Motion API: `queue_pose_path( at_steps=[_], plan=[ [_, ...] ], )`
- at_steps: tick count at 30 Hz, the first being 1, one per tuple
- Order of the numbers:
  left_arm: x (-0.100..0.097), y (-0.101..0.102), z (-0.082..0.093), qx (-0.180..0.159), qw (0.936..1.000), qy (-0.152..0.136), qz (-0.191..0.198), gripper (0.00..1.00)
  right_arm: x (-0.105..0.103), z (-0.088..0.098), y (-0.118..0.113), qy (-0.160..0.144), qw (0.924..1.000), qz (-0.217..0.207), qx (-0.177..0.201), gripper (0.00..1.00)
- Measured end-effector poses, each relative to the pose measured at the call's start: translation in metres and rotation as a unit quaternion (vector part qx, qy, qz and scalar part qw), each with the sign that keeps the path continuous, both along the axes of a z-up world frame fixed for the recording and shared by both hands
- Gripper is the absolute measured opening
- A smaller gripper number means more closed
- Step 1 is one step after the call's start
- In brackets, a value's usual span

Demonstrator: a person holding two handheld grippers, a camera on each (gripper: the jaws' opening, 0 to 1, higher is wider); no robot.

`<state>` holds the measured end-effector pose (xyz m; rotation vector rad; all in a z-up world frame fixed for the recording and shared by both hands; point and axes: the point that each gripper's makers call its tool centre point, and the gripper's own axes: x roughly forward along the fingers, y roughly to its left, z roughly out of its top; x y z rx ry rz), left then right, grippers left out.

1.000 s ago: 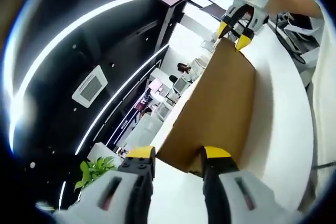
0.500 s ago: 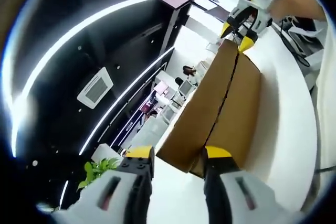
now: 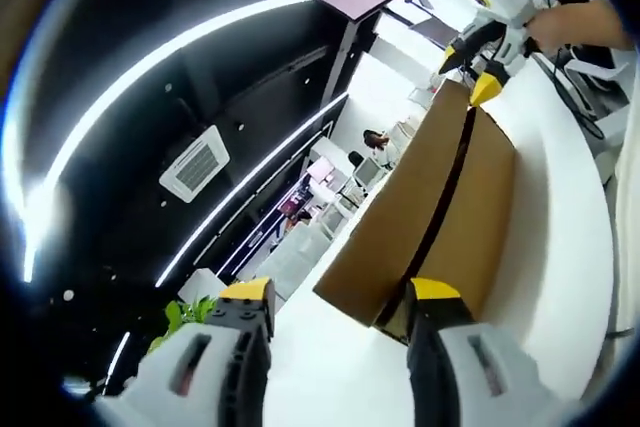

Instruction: Operate the shoe box by opening the lid, removing the specified soft item, and placing it in the target area until the item is outside and the box remains undamaged.

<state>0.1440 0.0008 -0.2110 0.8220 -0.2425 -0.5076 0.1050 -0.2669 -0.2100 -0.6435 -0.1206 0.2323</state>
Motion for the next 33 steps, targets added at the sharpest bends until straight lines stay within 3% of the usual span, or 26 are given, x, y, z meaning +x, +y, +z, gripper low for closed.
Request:
queue_pose_path(
  at_steps=[6, 8, 10, 12, 15, 22, 29, 33],
  plan=[
    [0.005, 0.005, -0.001, -0.035, 0.9989, 0.030, 0.005, 0.55, 0.003, -0.001, 0.000, 0.006, 0.9982, 0.002, 0.060, 0.52],
    [0.004, 0.001, -0.005, -0.055, 0.9969, 0.055, -0.009, 0.56, 0.004, -0.001, -0.002, 0.009, 0.9965, 0.000, 0.083, 0.52],
    [0.001, -0.006, -0.010, -0.078, 0.9923, 0.090, -0.033, 0.58, 0.005, -0.001, -0.003, 0.012, 0.9949, -0.001, 0.100, 0.51],
    [0.001, -0.005, -0.012, -0.107, 0.9865, 0.120, -0.029, 0.59, 0.006, -0.002, 0.000, 0.016, 0.9936, 0.006, 0.111, 0.47],
    [-0.003, -0.011, -0.011, -0.137, 0.9782, 0.147, -0.051, 0.59, 0.007, -0.002, 0.002, 0.016, 0.9932, 0.008, 0.115, 0.44],
    [-0.007, -0.014, -0.005, -0.150, 0.9753, 0.149, -0.064, 0.58, 0.010, -0.003, 0.005, 0.008, 0.9928, 0.003, 0.119, 0.43],
    [-0.013, -0.020, -0.002, -0.164, 0.9706, 0.156, -0.081, 0.60, 0.013, 0.004, 0.008, -0.001, 0.9905, -0.008, 0.137, 0.35],
    [-0.013, -0.021, 0.000, -0.173, 0.9689, 0.154, -0.088, 0.60, 0.021, 0.008, 0.008, -0.010, 0.9856, -0.029, 0.166, 0.36]
  ],
)
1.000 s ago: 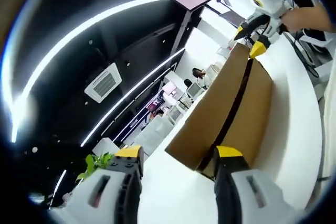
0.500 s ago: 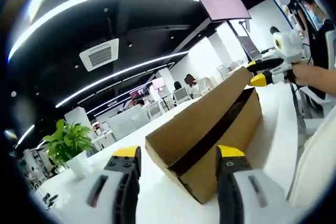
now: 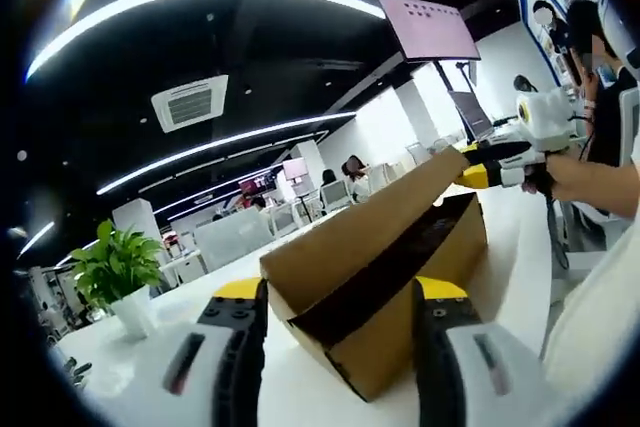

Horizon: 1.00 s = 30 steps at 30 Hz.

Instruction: Operate the shoe box by opening the lid, removing the specified soft item, and placing it in the target area until the item is outside and the box remains undamaged.

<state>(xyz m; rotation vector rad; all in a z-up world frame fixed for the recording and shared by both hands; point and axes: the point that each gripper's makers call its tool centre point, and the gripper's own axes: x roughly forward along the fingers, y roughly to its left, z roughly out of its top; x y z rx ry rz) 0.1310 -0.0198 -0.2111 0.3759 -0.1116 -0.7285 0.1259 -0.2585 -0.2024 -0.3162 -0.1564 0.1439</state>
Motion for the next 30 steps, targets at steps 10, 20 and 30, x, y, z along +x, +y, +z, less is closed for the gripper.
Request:
queue_pose_path(
  at_steps=[10, 20, 30],
  plan=[
    [0.006, 0.000, 0.006, -0.008, 0.9999, 0.007, -0.008, 0.60, 0.006, 0.014, 0.000, -0.043, 0.9985, -0.026, 0.022, 0.36],
    [0.009, 0.001, 0.010, -0.024, 0.9996, 0.012, -0.012, 0.60, 0.015, 0.018, -0.006, -0.053, 0.9964, -0.034, 0.056, 0.36],
    [0.008, 0.001, 0.011, -0.017, 0.9996, 0.020, -0.011, 0.60, 0.010, 0.035, -0.022, -0.103, 0.9917, -0.062, 0.044, 0.15]
  ],
)
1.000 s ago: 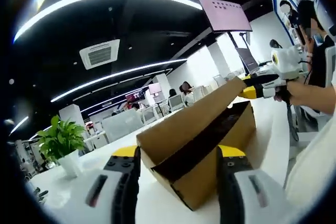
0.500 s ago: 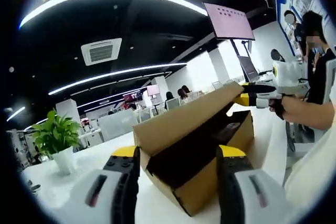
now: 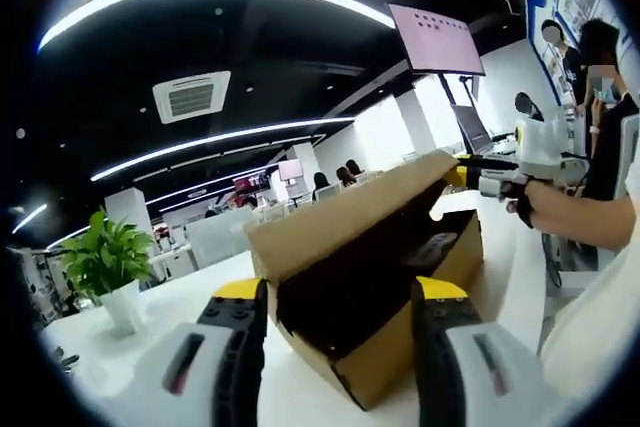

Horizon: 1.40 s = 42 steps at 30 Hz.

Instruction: Operate the shoe box by opening the lid, removing the specified soft item, and placing it in the target area until the item is outside and the box remains undamaged.

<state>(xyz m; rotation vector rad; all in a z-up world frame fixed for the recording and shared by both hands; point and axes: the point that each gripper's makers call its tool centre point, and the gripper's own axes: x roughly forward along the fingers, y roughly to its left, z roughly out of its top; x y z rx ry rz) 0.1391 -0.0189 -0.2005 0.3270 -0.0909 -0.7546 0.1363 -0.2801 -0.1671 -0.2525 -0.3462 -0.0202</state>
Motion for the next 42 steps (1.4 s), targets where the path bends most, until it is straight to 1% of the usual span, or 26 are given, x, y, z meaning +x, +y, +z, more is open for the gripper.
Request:
queue_pose_path(
  at_steps=[1, 5, 8, 10, 11, 14, 17, 20, 21, 22, 23, 24, 25, 26, 27, 28, 31, 32, 33, 34, 35, 37, 38, 39, 41, 42],
  plan=[
    [0.000, 0.000, 0.000, 0.001, 1.0000, 0.000, 0.001, 0.60, 0.000, 0.001, -0.001, -0.001, 1.0000, 0.000, 0.005, 0.15],
    [-0.002, -0.002, 0.000, 0.008, 1.0000, -0.001, -0.002, 0.62, 0.002, 0.007, -0.001, -0.016, 0.9998, -0.009, -0.009, 0.13],
    [-0.003, -0.001, -0.001, 0.015, 0.9999, -0.003, -0.003, 0.61, 0.005, 0.011, 0.000, -0.020, 0.9998, -0.005, -0.007, 0.07],
    [-0.008, -0.004, -0.006, 0.025, 0.9995, 0.004, -0.021, 0.54, 0.008, 0.014, -0.005, -0.022, 0.9997, -0.012, -0.002, 0.04],
    [-0.008, -0.004, -0.007, 0.025, 0.9994, 0.006, -0.022, 0.53, 0.009, 0.014, -0.009, -0.018, 0.9996, -0.021, 0.001, 0.01],
    [-0.008, -0.003, -0.009, 0.030, 0.9993, 0.008, -0.021, 0.54, 0.010, 0.013, -0.010, -0.015, 0.9994, 0.001, 0.030, 0.01],
    [-0.009, -0.002, -0.009, 0.027, 0.9992, 0.013, -0.026, 0.55, 0.010, 0.013, -0.010, -0.014, 0.9992, 0.002, 0.037, 0.00],
    [-0.017, -0.006, -0.008, 0.029, 0.9978, 0.023, -0.055, 0.49, 0.012, 0.012, -0.011, -0.018, 0.9986, 0.007, 0.050, 0.00],
    [-0.022, -0.010, -0.006, 0.019, 0.9964, 0.031, -0.076, 0.49, 0.012, 0.011, -0.011, -0.017, 0.9983, 0.010, 0.055, 0.00],
    [-0.025, -0.012, -0.005, 0.010, 0.9953, 0.040, -0.088, 0.53, 0.012, 0.010, -0.010, -0.015, 0.9980, 0.011, 0.061, 0.00],
    [-0.030, -0.014, -0.007, 0.017, 0.9927, 0.052, -0.108, 0.57, 0.012, 0.010, -0.010, -0.013, 0.9981, 0.011, 0.060, 0.00],
    [-0.031, -0.014, -0.011, 0.034, 0.9914, 0.055, -0.114, 0.62, 0.011, 0.010, -0.010, -0.012, 0.9982, 0.010, 0.058, 0.00],
    [-0.031, -0.013, -0.014, 0.052, 0.9907, 0.050, -0.115, 0.63, 0.011, 0.010, -0.010, -0.011, 0.9982, 0.010, 0.058, 0.00],
    [-0.031, -0.011, -0.018, 0.077, 0.9899, 0.040, -0.113, 0.60, 0.011, 0.010, -0.009, -0.010, 0.9982, 0.009, 0.059, 0.00],
    [-0.032, -0.011, -0.019, 0.091, 0.9889, 0.023, -0.115, 0.56, 0.011, 0.009, -0.009, -0.010, 0.9981, 0.009, 0.060, 0.00],
    [-0.035, -0.013, -0.014, 0.086, 0.9892, 0.002, -0.118, 0.53, 0.012, 0.010, -0.009, -0.010, 0.9980, 0.009, 0.062, 0.00],
    [-0.041, -0.018, -0.015, 0.057, 0.9882, 0.046, -0.135, 0.54, 0.013, 0.008, -0.010, 0.006, 0.9964, 0.022, 0.082, 0.01],
    [-0.042, -0.018, -0.016, 0.053, 0.9868, 0.063, -0.139, 0.53, 0.013, 0.006, -0.009, 0.016, 0.9944, 0.030, 0.100, 0.01],
    [-0.042, -0.016, -0.015, 0.054, 0.9863, 0.068, -0.140, 0.52, 0.013, 0.008, -0.010, 0.015, 0.9948, 0.029, 0.096, 0.01],
    [-0.039, -0.013, -0.012, 0.052, 0.9879, 0.056, -0.135, 0.51, 0.013, 0.007, -0.010, 0.014, 0.9951, 0.028, 0.094, 0.01],
    [-0.040, -0.011, -0.011, 0.057, 0.9875, 0.054, -0.137, 0.48, 0.012, 0.006, -0.009, 0.012, 0.9956, 0.025, 0.090, 0.01],
    [-0.041, -0.006, -0.012, 0.065, 0.9864, 0.057, -0.140, 0.39, 0.012, 0.005, -0.008, 0.009, 0.9962, 0.019, 0.084, 0.01],
    [-0.041, -0.005, -0.014, 0.069, 0.9858, 0.057, -0.142, 0.35, 0.012, 0.006, -0.009, 0.007, 0.9976, 0.013, 0.068, 0.01],
    [-0.041, -0.001, -0.019, 0.096, 0.9831, 0.053, -0.147, 0.31, 0.012, 0.007, -0.009, 0.010, 0.9989, 0.002, 0.047, 0.01],
    [-0.040, 0.002, -0.025, 0.116, 0.9813, 0.049, -0.146, 0.30, 0.013, 0.009, -0.007, 0.017, 0.9984, 0.003, 0.054, 0.01],
    [-0.040, 0.002, -0.026, 0.112, 0.9811, 0.052, -0.149, 0.31, 0.014, 0.010, -0.008, 0.020, 0.9983, 0.004, 0.055, 0.01]
  ],
)
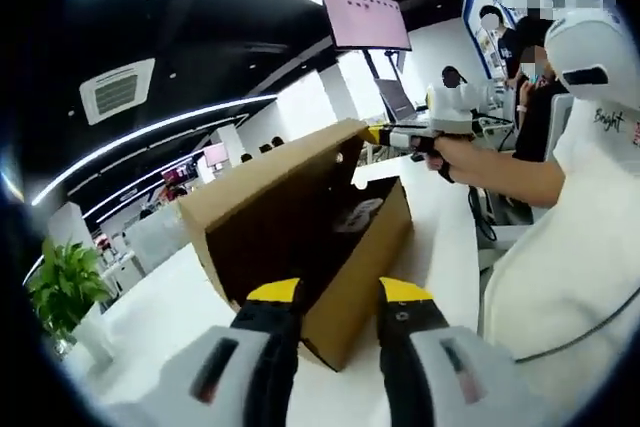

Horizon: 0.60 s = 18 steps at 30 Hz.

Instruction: Operate the shoe box by opening the lid, removing the specified soft item, and placing it in the target area until the item is outside and the box remains undamaged.

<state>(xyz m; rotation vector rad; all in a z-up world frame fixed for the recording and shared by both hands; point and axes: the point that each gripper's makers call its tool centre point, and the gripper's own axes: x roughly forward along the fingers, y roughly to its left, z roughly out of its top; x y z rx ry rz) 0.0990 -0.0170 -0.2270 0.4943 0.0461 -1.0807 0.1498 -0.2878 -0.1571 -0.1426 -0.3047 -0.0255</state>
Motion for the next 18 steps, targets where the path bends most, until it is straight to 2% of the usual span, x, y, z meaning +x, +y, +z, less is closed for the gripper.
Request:
queue_pose_path(
  at_steps=[1, 3, 4, 6, 8, 10, 12, 14, 16, 18],
  plan=[
    [-0.004, 0.001, -0.009, 0.022, 0.9995, 0.022, -0.012, 0.32, 0.000, 0.000, 0.000, 0.001, 1.0000, 0.001, 0.002, 0.01],
    [0.001, 0.005, -0.014, 0.054, 0.9984, 0.016, -0.002, 0.31, 0.001, 0.001, -0.001, 0.002, 0.9999, 0.007, 0.014, 0.01],
    [0.003, 0.005, -0.014, 0.057, 0.9983, 0.015, -0.001, 0.29, 0.001, 0.000, -0.001, 0.002, 0.9999, 0.007, 0.014, 0.01],
    [0.007, 0.009, -0.018, 0.069, 0.9972, 0.029, 0.003, 0.29, 0.001, 0.001, 0.000, 0.002, 0.9998, -0.003, -0.017, 0.01],
    [0.004, 0.013, -0.033, 0.085, 0.9930, 0.081, -0.003, 0.32, 0.001, 0.000, 0.001, 0.003, 0.9999, -0.003, -0.012, 0.01],
    [0.006, 0.013, -0.038, 0.069, 0.9896, 0.126, 0.006, 0.33, 0.000, 0.000, 0.001, 0.005, 0.9998, -0.007, -0.017, 0.01],
    [0.005, 0.013, -0.043, 0.066, 0.9867, 0.149, 0.000, 0.33, -0.001, 0.000, 0.001, 0.009, 0.9997, -0.007, -0.020, 0.01],
    [0.006, 0.012, -0.048, 0.083, 0.9852, 0.150, -0.002, 0.35, -0.001, 0.001, 0.001, 0.011, 0.9997, -0.007, -0.019, 0.01],
    [0.009, 0.014, -0.050, 0.104, 0.9850, 0.138, 0.006, 0.37, 0.000, 0.001, 0.001, 0.013, 0.9998, -0.005, -0.017, 0.02],
    [0.010, 0.011, -0.045, 0.103, 0.9857, 0.134, 0.005, 0.38, 0.001, 0.001, 0.004, 0.017, 0.9997, 0.001, -0.020, 0.05]
  ],
)
